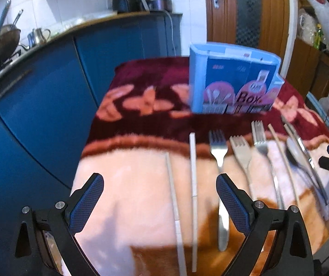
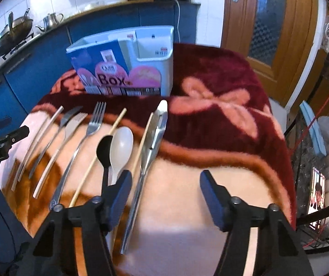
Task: Organize utensils
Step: 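Grasp a white chopstick with the left tool while the right tool grasps a silver serving utensil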
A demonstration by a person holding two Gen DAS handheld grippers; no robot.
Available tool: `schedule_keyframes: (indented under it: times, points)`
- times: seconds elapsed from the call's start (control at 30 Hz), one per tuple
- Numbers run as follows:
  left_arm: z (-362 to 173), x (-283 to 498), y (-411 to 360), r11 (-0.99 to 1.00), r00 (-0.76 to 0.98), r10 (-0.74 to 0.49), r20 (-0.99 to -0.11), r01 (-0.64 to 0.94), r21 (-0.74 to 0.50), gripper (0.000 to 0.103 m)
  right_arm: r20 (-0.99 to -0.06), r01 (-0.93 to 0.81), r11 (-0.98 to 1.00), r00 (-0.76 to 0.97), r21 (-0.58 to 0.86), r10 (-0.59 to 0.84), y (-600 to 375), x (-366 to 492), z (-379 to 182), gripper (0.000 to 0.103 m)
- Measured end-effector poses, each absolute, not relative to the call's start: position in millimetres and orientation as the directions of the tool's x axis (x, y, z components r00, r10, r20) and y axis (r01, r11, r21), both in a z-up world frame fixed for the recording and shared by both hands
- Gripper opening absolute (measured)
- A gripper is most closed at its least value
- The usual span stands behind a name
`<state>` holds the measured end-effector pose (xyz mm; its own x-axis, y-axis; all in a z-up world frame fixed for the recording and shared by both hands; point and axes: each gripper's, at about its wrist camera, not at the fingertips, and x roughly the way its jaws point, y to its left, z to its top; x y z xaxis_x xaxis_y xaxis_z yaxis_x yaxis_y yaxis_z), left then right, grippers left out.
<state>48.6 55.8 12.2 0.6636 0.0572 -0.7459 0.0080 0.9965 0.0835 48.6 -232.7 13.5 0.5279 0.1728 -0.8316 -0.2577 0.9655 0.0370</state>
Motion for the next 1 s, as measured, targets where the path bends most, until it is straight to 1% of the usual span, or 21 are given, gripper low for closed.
schedule_keyframes:
  times: [0.13,0.33,0.4,0.47,0.57,0.67,0.8,0.83,0.87,0.9,0.97,1.0]
  points:
    - [2,54,62,0.997,0.614,0.058,-0.787,-0.002,0.072,0.092,-0.855,-0.281,0.959,0.487,0.038,0.177,-230,53,10,0.056]
    - [-5,57,69,0.996,0.579,0.083,-0.811,-0.015,0.091,0.088,-0.885,-0.3,0.953,0.435,0.032,0.167,-225,59,3,0.055]
    - [-9,56,69,0.996,0.562,0.08,-0.823,-0.006,0.092,0.085,-0.893,-0.302,0.953,0.418,0.035,0.166,-224,61,2,0.054]
    - [-13,57,70,0.996,0.545,0.07,-0.835,0.003,0.085,0.075,-0.902,-0.308,0.951,0.4,0.037,0.164,-223,64,1,0.05]
    - [-20,59,72,0.999,0.516,0.026,-0.856,0.02,0.042,0.067,-0.914,-0.317,0.948,0.376,0.027,0.151,-220,68,1,0.048]
    - [-21,61,73,1.0,0.51,0.0,-0.86,0.026,0.016,0.064,-0.923,-0.326,0.945,0.36,0.016,0.139,-217,71,1,0.044]
    - [-21,65,72,0.999,0.483,-0.021,-0.876,0.05,0.004,0.057,-0.936,-0.345,0.938,0.336,-0.018,0.105,-209,77,-1,0.043]
    - [-21,68,71,0.998,0.471,-0.033,-0.882,0.061,-0.004,0.051,-0.939,-0.35,0.936,0.33,-0.025,0.099,-208,79,-2,0.043]
    - [-20,69,70,0.997,0.452,-0.047,-0.891,0.073,-0.015,0.047,-0.941,-0.354,0.935,0.326,-0.03,0.094,-207,80,-2,0.043]
    - [-20,71,69,0.997,0.44,-0.05,-0.897,0.078,-0.017,0.046,-0.944,-0.36,0.932,0.319,-0.035,0.087,-205,82,-2,0.043]
    - [-19,74,67,0.995,0.414,-0.065,-0.908,0.094,-0.028,0.039,-0.947,-0.367,0.929,0.309,-0.038,0.083,-205,84,-2,0.043]
    - [-18,75,67,0.994,0.407,-0.068,-0.911,0.101,-0.029,0.037,-0.949,-0.369,0.929,0.303,-0.036,0.084,-204,86,-2,0.043]
